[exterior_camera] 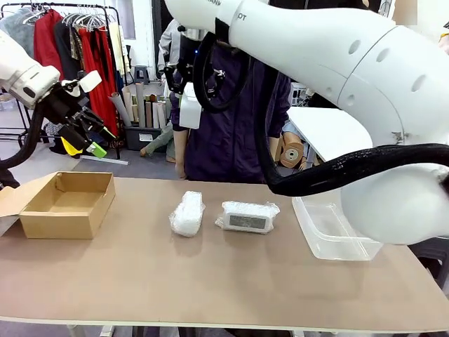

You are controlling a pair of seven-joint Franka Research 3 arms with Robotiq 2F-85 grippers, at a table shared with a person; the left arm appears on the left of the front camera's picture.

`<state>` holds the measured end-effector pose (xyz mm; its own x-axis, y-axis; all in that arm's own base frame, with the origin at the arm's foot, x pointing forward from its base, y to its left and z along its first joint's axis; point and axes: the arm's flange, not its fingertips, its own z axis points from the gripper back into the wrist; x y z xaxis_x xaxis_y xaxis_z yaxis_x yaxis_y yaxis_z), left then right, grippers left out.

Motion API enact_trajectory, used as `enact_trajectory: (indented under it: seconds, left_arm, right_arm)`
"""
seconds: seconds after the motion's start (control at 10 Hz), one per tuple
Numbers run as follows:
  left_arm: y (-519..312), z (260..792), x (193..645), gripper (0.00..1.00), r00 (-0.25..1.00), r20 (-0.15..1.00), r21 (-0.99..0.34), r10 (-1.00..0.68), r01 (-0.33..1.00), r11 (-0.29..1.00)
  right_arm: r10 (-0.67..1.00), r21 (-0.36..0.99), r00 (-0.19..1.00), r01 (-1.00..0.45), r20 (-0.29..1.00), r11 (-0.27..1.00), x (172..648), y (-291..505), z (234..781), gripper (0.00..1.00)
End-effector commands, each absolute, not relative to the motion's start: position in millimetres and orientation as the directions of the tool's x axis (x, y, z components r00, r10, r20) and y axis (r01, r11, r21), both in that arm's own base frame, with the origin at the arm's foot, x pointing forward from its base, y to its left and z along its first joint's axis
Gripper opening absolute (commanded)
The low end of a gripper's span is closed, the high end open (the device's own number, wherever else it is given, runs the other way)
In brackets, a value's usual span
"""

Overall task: Separate and place wrapped and unwrapped clocks.
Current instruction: Pick up the Digital clock indicated by the person, then if the picked Digital clock is wrapped, place it in the Package Box ; if not, place it in the Organizing box.

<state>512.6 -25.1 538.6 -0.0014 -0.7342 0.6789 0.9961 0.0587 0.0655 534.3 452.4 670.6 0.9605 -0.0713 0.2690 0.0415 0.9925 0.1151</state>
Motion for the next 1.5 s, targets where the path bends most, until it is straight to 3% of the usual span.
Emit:
enact_trajectory:
  seconds: [0.0,0.1,0.2,1.2,1.4]
  left_arm:
    - [-23,539,512,1.0,-0.014,0.682,0.07,-0.731,0.996,0.047]
    - [-23,539,512,1.0,-0.014,0.682,0.07,-0.731,0.996,0.047]
    - [-23,539,512,1.0,-0.014,0.682,0.07,-0.731,0.996,0.047]
    - [-23,539,512,1.0,-0.014,0.682,0.07,-0.731,0.996,0.047]
    - [-23,539,512,1.0,-0.014,0.682,0.07,-0.731,0.996,0.047]
  right_arm:
    - [-0.066,0.149,0.968,0.03,0.243,0.988,466,380,609,0.0]
    - [-0.053,0.139,0.965,0.018,0.257,0.99,466,376,607,0.0]
    - [-0.074,0.113,0.964,0.047,0.255,0.993,537,447,670,0.0]
    - [-0.066,0.107,0.967,0.04,0.248,0.993,539,446,666,0.0]
    - [0.112,0.067,0.987,-0.12,0.114,0.99,509,422,674,0.0]
